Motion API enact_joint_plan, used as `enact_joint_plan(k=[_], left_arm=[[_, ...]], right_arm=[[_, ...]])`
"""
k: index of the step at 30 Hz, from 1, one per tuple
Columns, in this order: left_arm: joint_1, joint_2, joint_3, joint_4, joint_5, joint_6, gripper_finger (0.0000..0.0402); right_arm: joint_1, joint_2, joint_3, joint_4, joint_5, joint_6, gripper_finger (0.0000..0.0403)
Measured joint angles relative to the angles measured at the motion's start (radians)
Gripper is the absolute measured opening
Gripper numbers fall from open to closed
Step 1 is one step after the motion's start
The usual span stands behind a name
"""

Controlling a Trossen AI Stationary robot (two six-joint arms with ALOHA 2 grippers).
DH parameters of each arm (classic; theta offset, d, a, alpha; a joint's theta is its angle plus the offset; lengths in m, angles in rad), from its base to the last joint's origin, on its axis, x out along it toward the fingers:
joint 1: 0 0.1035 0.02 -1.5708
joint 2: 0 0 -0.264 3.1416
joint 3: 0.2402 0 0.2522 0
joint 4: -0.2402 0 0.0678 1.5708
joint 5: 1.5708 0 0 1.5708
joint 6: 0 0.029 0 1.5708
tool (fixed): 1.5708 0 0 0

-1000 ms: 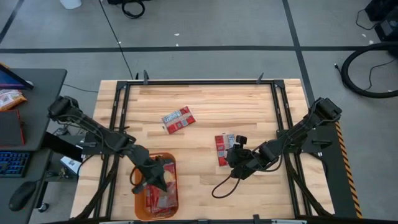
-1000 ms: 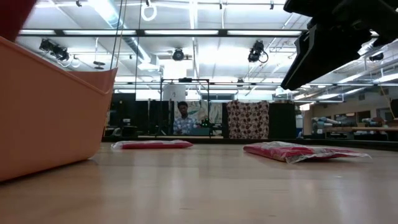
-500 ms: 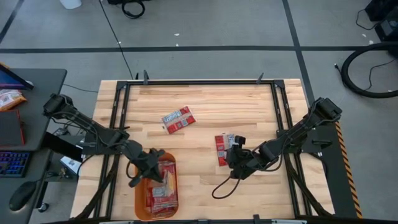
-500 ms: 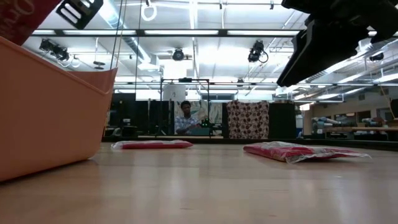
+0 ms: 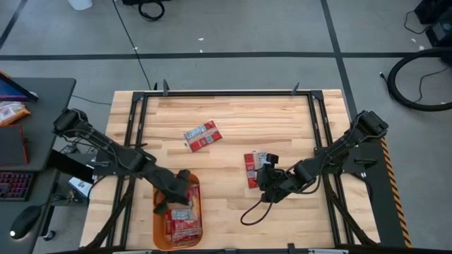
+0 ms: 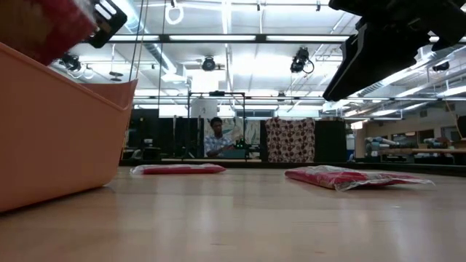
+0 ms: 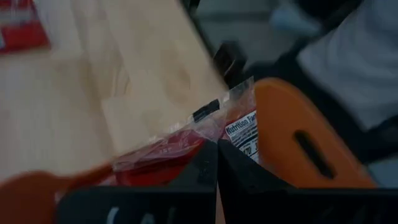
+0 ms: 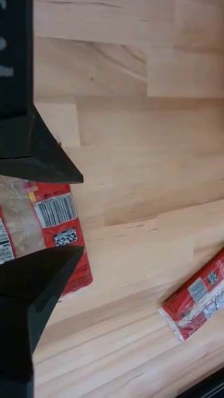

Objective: Sort popcorn bags into baskets
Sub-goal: Put the red popcorn pack into the orange bin

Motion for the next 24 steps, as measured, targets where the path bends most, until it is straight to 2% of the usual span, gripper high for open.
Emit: enact_joint_plan(k=[4, 15, 20, 24], left_arm=[[-0.028, 0.093, 0.112, -0.193, -0.052, 0.082, 0.0004], [-0.145, 0.315, 0.418, -0.586, -0.321, 0.542, 0.0008], [-0.191, 0.361, 0.465, -0.663, -0.425, 0.745, 0.0009], [-0.232, 0.364, 0.466, -0.646, -0.497, 0.885, 0.0009]], right_arm=[[0.0, 0.0, 0.0, 0.001, 0.0, 0.001, 0.0178], [-0.013, 0.0, 0.0, 0.006, 0.0, -0.011, 0.0178], [-0.013, 0.0, 0.0, 0.008, -0.009, -0.014, 0.0178], [-0.013, 0.0, 0.0, 0.009, -0.018, -0.015, 0.0178]])
